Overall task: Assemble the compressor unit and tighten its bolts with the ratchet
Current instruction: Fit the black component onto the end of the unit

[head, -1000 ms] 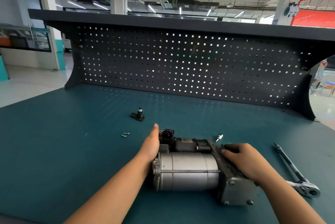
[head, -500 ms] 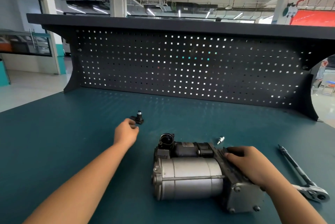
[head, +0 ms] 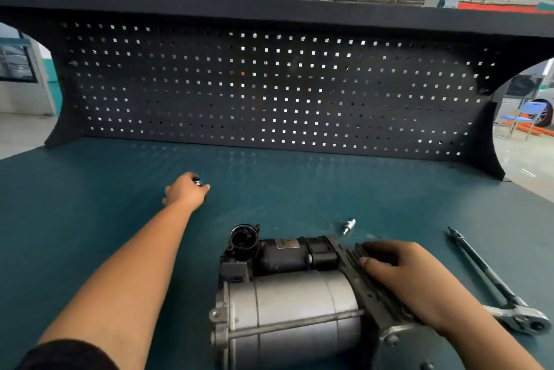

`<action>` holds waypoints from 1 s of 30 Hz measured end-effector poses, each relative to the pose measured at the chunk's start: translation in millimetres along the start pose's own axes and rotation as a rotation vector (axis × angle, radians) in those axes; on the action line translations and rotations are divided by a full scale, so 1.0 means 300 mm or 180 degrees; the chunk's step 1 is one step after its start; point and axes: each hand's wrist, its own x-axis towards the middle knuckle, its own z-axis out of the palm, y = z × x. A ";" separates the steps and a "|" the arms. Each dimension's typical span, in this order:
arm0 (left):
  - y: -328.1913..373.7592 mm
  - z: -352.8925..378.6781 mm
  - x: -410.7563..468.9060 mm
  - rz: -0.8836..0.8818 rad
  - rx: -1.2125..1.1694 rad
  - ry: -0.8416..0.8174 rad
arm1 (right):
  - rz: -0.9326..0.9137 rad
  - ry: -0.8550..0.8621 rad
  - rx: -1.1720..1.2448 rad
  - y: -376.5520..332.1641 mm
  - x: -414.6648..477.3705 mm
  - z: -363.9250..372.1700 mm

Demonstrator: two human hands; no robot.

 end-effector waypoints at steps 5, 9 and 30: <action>0.009 0.030 -0.024 0.0201 -0.0139 0.0089 | 0.0033 -0.0024 0.0035 0.002 0.002 0.003; -0.004 -0.010 -0.067 0.0470 0.0295 -0.0178 | 0.0087 -0.0034 0.0077 -0.005 0.001 0.002; 0.053 -0.352 -0.608 -0.0662 -0.3755 -0.1569 | -0.1074 -0.0064 -0.1404 -0.455 -0.290 0.278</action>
